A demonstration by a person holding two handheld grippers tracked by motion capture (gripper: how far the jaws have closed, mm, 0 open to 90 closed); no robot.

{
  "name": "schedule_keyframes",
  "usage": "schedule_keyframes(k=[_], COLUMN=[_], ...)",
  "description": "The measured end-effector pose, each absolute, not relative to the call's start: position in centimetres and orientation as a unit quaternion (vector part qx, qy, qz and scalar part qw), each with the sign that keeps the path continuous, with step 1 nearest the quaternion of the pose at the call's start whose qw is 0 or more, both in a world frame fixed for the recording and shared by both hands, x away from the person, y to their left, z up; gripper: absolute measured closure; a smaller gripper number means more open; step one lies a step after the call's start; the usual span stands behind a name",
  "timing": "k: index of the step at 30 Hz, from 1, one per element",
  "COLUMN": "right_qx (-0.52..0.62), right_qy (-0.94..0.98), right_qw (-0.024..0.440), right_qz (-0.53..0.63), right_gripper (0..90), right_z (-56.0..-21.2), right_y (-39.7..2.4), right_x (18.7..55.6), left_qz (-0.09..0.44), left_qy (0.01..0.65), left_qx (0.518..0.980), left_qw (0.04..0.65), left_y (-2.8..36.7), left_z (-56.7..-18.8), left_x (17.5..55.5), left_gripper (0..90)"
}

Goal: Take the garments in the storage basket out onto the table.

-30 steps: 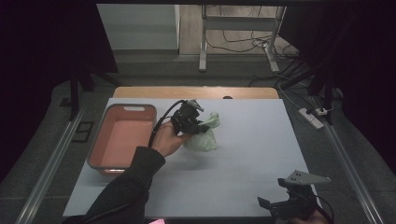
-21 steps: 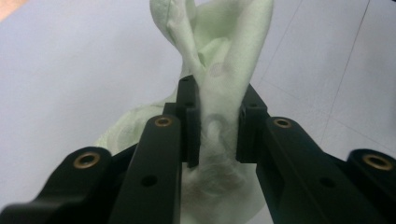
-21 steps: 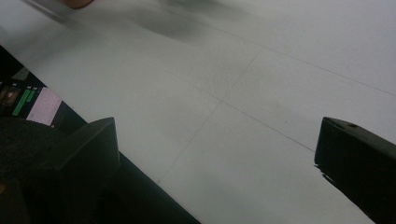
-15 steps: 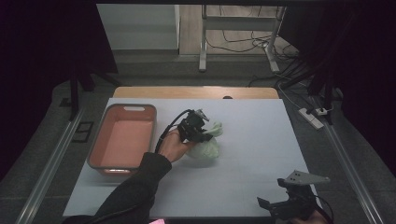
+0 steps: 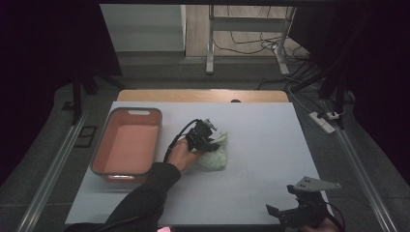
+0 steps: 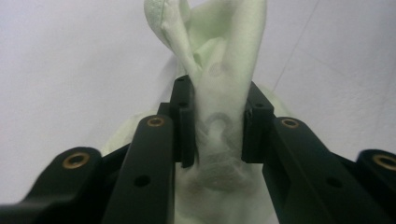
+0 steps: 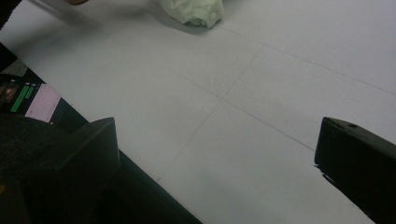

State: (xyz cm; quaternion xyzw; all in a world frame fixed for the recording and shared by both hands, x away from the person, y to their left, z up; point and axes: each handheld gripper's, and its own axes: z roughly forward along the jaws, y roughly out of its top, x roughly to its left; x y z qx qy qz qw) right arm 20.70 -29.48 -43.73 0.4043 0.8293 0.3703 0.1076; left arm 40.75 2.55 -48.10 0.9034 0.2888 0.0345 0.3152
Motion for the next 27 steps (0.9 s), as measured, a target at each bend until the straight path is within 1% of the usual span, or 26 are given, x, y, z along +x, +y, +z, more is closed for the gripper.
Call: schedule_keyframes(k=[2,9,11,12,16,20,24,25,26,27], right_qx=[0.404,0.404,0.404,0.404,0.403,0.403,0.403,0.402,0.403,0.403], right_qy=[0.83,0.83,0.83,0.83,0.831,0.831,0.831,0.832,0.831,0.831], right_qw=[0.108,0.107,0.107,0.107,0.107,0.108,0.108,0.109,0.108,0.108], right_qz=[0.37,0.369,0.369,0.369,0.368,0.368,0.367,0.367,0.367,0.367], right_gripper=[0.0,0.0,0.0,0.0,0.0,0.0,0.0,0.0,0.0,0.0], right_z=[-43.7,-43.8,-43.8,-43.8,-43.8,-43.8,-43.8,-43.8,-43.8,-43.8], right_y=[-29.5,-29.4,-29.4,-29.4,-29.4,-29.4,-29.4,-29.4,-29.4,-29.4], right_x=[20.7,20.7,20.7,20.7,20.7,20.7,20.7,20.7,20.7,20.7], left_qz=[0.037,0.039,0.039,0.043,0.039,0.04,0.042,0.045,0.047,0.047], left_qy=[0.292,0.309,0.31,0.314,0.318,0.32,0.321,0.318,0.318,0.318], left_qx=[0.907,0.906,0.907,0.906,0.907,0.906,0.904,0.906,0.905,0.905], left_qw=[0.303,0.287,0.284,0.28,0.274,0.274,0.279,0.276,0.278,0.278], left_y=[2.3,2.2,2.2,2.2,2.3,2.4,2.3,2.3,2.3,2.3], left_z=[-48.7,-50.0,-50.2,-50.6,-51.2,-50.9,-50.5,-50.3,-50.1,-50.1], left_x=[40.9,41.1,41.2,41.2,41.3,41.3,41.2,41.2,41.2,41.2], left_gripper=[68.4,60.8,60.0,57.9,55.4,52.1,46.1,46.1,42.4,41.1])
